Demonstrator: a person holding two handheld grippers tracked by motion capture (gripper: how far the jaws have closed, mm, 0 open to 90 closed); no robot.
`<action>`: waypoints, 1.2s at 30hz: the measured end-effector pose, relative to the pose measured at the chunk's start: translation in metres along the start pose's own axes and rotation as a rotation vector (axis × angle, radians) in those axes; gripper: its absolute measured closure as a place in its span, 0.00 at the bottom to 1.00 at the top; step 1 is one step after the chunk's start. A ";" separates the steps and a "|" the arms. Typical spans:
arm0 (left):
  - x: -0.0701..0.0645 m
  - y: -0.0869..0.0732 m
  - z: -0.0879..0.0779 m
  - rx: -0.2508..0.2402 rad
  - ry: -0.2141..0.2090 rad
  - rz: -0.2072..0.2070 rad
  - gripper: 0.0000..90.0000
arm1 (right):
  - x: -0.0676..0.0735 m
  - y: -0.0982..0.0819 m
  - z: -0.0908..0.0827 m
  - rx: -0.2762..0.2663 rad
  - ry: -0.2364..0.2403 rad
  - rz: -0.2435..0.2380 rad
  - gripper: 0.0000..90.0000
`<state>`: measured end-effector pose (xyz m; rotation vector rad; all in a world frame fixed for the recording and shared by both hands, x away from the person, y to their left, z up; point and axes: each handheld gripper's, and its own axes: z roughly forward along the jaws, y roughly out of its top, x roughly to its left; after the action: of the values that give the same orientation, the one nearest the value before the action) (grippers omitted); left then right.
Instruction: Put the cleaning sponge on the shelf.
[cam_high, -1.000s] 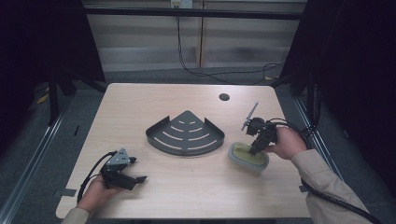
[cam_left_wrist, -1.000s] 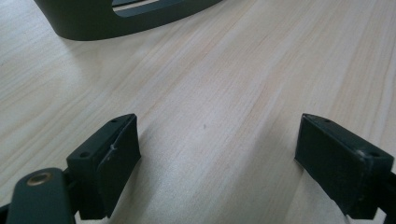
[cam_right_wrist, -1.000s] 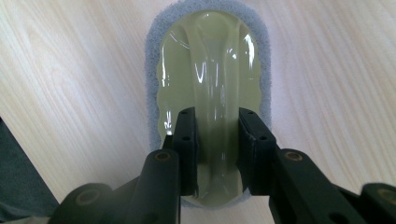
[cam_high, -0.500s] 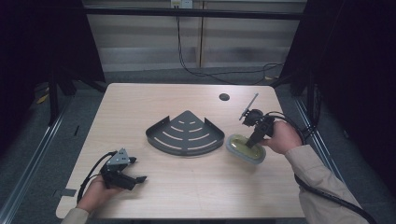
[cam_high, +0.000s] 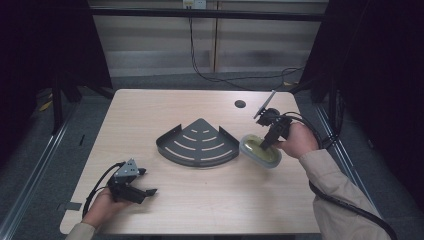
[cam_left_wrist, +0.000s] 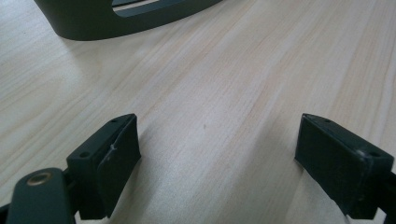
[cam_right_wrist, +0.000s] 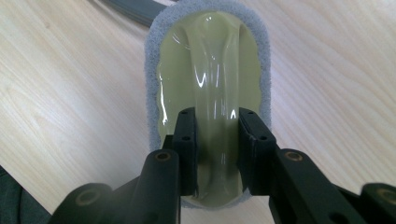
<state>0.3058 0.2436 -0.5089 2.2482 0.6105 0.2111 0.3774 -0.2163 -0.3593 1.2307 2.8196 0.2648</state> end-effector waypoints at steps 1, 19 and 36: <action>0.000 0.000 0.000 0.002 0.002 0.001 0.15 | -0.001 0.001 0.000 -0.004 -0.003 -0.006 0.79; 0.000 0.000 0.000 -0.001 0.000 0.000 0.15 | -0.001 0.024 -0.003 -0.039 -0.017 0.034 0.79; 0.000 0.000 0.000 0.004 -0.001 0.001 0.15 | 0.003 0.045 -0.005 -0.035 -0.035 0.028 0.79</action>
<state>0.3059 0.2439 -0.5085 2.2527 0.6099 0.2095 0.4073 -0.1848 -0.3468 1.2551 2.7579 0.2899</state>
